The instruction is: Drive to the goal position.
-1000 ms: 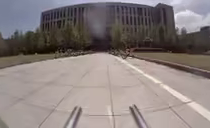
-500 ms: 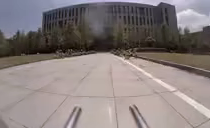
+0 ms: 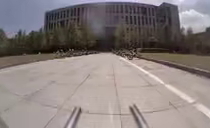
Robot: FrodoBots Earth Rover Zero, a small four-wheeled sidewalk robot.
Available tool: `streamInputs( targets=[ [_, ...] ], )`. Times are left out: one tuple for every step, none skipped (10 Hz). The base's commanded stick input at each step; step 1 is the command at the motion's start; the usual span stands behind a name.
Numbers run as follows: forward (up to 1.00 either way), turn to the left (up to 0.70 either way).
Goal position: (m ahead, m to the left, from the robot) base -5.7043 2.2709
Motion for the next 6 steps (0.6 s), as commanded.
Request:
streamInputs(
  targets=[
    [0.7,0.03],
    [0.7,0.03],
    [0.7,0.03],
    [0.7,0.03],
    [0.7,0.03],
    [0.7,0.03]
  ],
)
